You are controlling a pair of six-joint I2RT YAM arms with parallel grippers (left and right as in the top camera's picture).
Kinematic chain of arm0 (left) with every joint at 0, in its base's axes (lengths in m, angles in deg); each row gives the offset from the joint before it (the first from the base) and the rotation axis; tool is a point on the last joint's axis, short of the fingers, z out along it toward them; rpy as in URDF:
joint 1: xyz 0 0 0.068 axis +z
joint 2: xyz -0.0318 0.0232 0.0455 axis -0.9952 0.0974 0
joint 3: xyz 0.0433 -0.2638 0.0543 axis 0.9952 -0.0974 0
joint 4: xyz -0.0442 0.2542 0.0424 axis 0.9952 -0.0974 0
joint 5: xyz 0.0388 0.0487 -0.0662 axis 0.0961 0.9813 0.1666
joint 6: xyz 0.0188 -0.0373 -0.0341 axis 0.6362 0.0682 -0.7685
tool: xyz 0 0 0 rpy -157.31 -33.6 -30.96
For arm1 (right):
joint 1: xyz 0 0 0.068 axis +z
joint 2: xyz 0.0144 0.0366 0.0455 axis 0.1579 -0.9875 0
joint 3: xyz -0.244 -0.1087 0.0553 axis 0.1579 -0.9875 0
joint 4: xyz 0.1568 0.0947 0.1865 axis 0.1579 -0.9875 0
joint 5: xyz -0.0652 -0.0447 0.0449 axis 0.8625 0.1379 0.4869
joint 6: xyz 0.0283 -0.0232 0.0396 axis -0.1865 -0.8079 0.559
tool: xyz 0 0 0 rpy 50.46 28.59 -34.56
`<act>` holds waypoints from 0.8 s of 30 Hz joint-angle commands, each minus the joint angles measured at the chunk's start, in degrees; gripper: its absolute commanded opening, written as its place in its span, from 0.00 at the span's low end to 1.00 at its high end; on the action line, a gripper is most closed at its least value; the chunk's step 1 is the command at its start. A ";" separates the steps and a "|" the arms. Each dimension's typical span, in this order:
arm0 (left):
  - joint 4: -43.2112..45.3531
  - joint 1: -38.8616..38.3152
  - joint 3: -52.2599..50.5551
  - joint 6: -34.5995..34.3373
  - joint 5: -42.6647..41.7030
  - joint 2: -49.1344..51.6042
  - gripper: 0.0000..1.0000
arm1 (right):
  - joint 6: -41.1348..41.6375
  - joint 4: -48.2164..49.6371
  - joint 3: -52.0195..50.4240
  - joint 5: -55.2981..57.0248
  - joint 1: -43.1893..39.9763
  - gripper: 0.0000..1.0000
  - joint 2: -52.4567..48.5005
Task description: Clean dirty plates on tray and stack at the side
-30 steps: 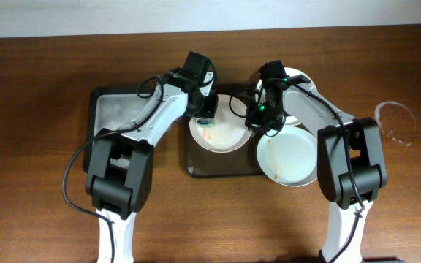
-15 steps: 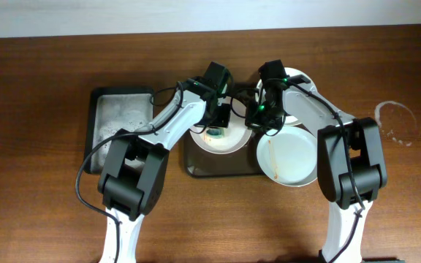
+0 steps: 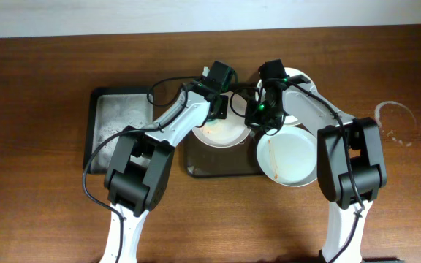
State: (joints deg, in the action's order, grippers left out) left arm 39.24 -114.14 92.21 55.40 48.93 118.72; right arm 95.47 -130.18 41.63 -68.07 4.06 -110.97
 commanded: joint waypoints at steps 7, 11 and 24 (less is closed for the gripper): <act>-12.13 1.70 1.14 -0.33 -8.11 4.13 0.01 | -0.22 -0.44 -0.37 1.99 -0.42 0.04 -0.20; -17.00 2.54 1.40 -0.09 -18.73 4.13 0.01 | -0.24 -0.31 -0.37 1.95 -0.42 0.04 -0.20; -12.79 2.43 1.38 1.31 -21.27 4.15 0.01 | -0.22 -0.28 -0.37 1.55 -0.42 0.04 -0.20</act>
State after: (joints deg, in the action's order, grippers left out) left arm 22.37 -110.73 95.40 57.39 24.49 119.29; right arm 94.98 -130.47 41.63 -67.81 4.06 -110.97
